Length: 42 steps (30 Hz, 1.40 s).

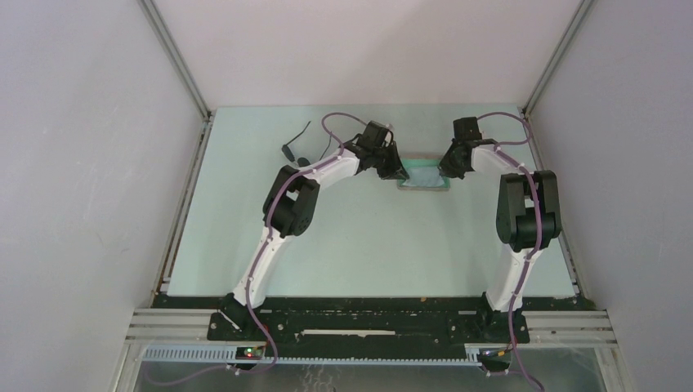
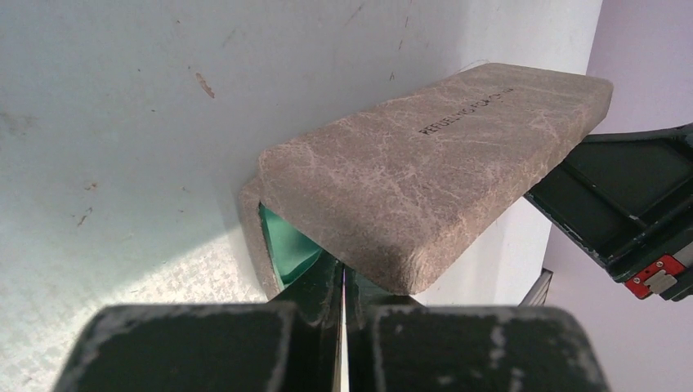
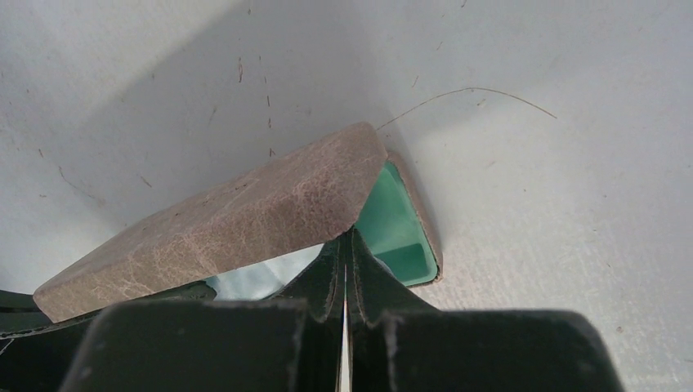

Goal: Organize the sunglasses
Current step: Place the glasses cleaning cloth in the sunglasses case.

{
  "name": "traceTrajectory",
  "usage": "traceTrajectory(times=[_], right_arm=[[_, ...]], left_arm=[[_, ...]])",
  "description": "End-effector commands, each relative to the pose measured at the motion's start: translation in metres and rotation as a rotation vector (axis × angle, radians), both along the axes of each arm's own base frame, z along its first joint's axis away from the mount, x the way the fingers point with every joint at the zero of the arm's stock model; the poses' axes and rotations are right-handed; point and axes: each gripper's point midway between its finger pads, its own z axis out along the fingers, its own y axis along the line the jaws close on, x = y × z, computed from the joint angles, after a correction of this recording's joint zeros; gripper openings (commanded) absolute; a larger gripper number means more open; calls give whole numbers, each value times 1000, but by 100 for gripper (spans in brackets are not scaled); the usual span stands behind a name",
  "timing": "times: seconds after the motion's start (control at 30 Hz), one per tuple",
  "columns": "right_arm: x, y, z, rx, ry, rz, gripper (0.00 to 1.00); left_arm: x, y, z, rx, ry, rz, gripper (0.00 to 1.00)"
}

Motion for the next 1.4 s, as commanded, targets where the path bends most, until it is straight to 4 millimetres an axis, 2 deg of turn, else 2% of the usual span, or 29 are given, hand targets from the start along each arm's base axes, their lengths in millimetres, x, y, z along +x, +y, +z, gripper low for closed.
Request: traceTrajectory(times=[0.0, 0.4, 0.6, 0.8, 0.93, 1.03, 1.13, 1.37], right_arm=[[4, -8, -6, -12, -4, -26, 0], [-3, -12, -23, -30, 31, -41, 0], [-2, -13, -19, -41, 22, -34, 0], [-3, -12, -9, -55, 5, -27, 9], [-3, -6, 6, -79, -27, -12, 27], [-5, -3, 14, -91, -37, -6, 35], [-7, -2, 19, -106, -42, -8, 39], [-13, 3, 35, -107, -79, -7, 38]], left_arm=[[12, -4, 15, -18, -23, 9, 0], [14, -2, 12, -6, -21, 25, 0], [13, 1, 9, 10, -8, 36, 1], [13, 6, 23, 28, -30, 50, 23], [12, 11, 35, 38, -55, 57, 32], [10, 14, 42, 42, -67, 57, 34], [6, 17, 46, 45, -69, 58, 35], [-3, 18, 62, 38, -96, 59, 35]])
